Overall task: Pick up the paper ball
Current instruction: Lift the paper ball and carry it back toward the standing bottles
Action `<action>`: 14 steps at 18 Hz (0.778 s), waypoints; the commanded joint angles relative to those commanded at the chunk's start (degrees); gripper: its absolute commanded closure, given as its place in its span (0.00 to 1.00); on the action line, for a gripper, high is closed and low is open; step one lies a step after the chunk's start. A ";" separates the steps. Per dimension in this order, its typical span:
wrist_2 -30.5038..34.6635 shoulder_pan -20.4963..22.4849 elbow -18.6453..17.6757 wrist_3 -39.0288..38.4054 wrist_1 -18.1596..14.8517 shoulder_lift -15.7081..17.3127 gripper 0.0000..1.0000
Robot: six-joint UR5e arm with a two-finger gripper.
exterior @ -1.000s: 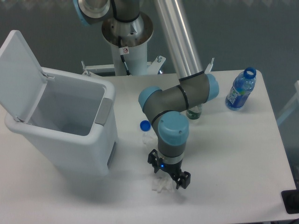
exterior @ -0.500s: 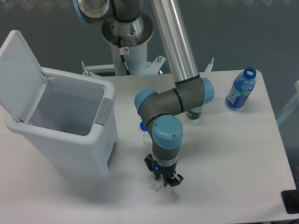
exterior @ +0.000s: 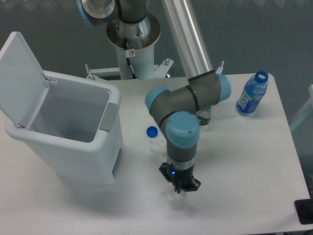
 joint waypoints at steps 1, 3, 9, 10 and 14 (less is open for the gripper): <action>-0.62 0.70 0.70 1.49 -2.28 0.70 1.00; -0.54 1.32 3.42 4.30 -8.34 1.32 1.00; 0.34 3.79 14.76 5.55 -27.51 0.80 1.00; 1.65 3.88 15.81 6.16 -29.10 0.80 1.00; 4.38 3.88 17.66 13.44 -32.79 0.97 1.00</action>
